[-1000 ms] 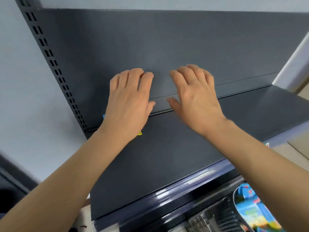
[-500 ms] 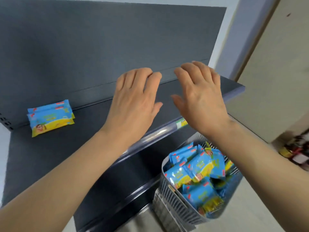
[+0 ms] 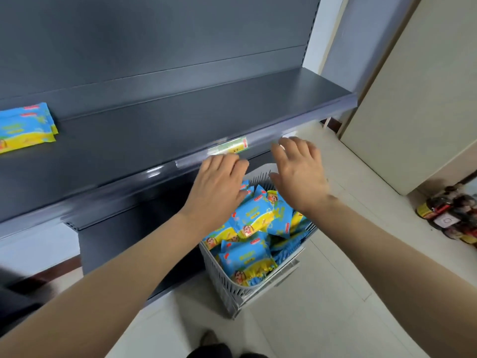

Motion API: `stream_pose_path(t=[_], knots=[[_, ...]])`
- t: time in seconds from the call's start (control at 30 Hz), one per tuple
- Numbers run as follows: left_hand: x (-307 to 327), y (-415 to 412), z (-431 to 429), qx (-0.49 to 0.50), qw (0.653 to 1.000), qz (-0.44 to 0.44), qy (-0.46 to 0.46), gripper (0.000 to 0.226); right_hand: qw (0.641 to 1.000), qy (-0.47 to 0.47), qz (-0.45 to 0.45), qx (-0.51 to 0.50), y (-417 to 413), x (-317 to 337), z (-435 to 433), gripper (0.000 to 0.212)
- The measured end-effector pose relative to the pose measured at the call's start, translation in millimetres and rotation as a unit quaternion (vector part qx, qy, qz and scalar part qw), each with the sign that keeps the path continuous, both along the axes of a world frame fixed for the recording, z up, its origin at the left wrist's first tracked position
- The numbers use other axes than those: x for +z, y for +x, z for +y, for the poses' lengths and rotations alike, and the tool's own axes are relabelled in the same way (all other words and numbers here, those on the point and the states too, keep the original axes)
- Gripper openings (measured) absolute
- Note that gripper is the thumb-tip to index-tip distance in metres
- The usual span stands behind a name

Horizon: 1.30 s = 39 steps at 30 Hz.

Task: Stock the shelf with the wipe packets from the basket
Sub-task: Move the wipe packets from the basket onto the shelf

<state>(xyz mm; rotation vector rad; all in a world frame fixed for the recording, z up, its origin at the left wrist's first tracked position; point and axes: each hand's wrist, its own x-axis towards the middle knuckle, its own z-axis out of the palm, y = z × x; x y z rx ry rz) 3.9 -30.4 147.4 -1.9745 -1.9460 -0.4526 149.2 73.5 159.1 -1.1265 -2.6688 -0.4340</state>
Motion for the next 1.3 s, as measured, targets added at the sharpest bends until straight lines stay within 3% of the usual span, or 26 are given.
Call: stream_pose_path(t=[0.17, 0.33, 0.5, 0.9, 1.13, 1.23, 1.3], knots=[[-61.4, -5.4, 16.6, -0.001, 0.99, -0.013, -0.143, 0.054, 0.996, -0.062, -0.068, 0.006, 7.4, -45.8, 19.0, 0.051], [-101.1, -8.5, 32.8, 0.016, 0.973, -0.066, -0.221, 0.052, 0.988, -0.121, -0.095, 0.029, 11.9, -78.8, 38.9, 0.056], [-123.6, -6.9, 49.6, 0.072, 0.928, -0.203, -0.305, 0.054, 0.979, -0.175, -0.088, 0.055, 12.2, -99.1, 66.1, 0.05], [-153.3, 25.0, 89.1, 0.223, 0.886, -0.187, -0.36, 0.063, 0.916, -0.34, -0.159, 0.143, -3.6, -145.3, 147.1, 0.057], [-146.6, 29.5, 78.9, 0.244, 0.886, -0.187, -0.347, 0.021, 0.861, -0.477, -0.114, 0.132, -17.6, -160.4, 171.0, 0.06], [-137.0, 26.5, 69.1, 0.26, 0.889, -0.182, -0.329, 0.017, 0.828, -0.539, -0.096, 0.122, -23.9, -162.3, 173.2, 0.057], [-129.9, 22.6, 62.5, 0.275, 0.892, -0.183, -0.309, 0.02, 0.834, -0.528, -0.102, 0.124, -27.8, -164.0, 171.4, 0.054]])
